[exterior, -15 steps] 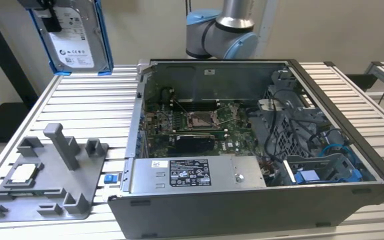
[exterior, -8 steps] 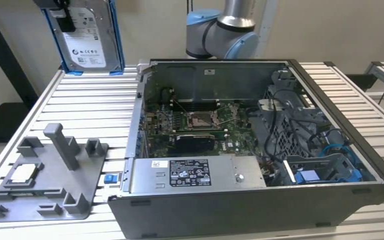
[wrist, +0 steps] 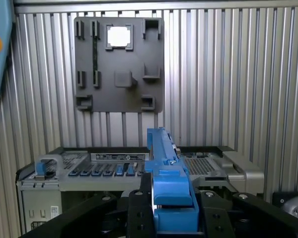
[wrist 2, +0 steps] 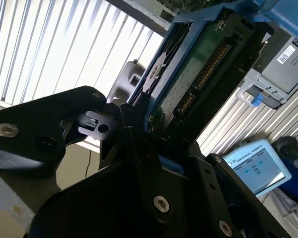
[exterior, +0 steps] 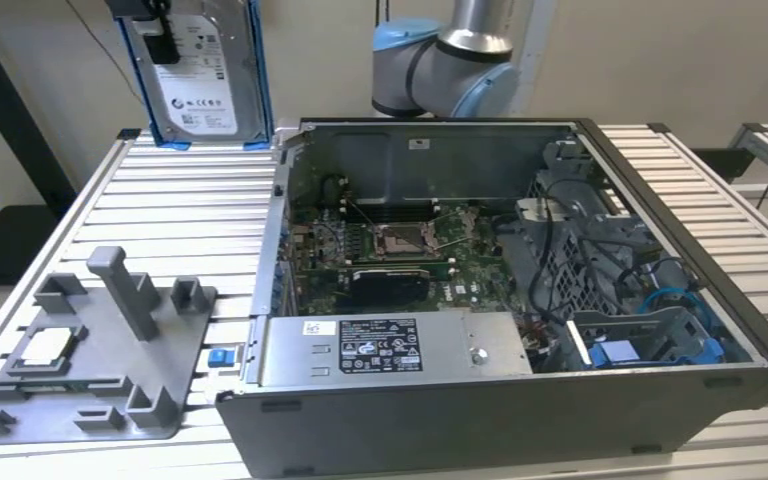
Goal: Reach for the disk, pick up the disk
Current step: 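Pick up the disk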
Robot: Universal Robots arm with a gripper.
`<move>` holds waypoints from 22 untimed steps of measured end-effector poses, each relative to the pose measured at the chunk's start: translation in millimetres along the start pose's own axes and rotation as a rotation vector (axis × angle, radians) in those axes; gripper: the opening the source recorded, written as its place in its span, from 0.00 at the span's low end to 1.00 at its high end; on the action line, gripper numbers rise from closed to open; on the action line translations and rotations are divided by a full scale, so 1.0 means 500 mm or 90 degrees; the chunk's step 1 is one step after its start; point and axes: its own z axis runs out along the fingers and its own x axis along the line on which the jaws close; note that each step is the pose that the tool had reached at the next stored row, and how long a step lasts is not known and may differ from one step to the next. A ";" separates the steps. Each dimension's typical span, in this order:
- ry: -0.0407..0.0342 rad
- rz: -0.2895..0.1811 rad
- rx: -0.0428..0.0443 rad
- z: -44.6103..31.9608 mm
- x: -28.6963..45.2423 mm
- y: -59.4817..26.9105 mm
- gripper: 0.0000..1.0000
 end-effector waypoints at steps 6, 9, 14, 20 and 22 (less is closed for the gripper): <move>0.0000 0.000 -0.0004 0.002 -0.001 -0.038 0.00; 0.0000 0.000 -0.0006 0.003 -0.002 -0.060 0.00; 0.0000 0.000 -0.0010 0.006 -0.003 -0.098 0.00; 0.0000 0.000 -0.0011 0.008 -0.005 -0.136 0.00; 0.0000 0.000 -0.0011 0.009 -0.005 -0.148 0.00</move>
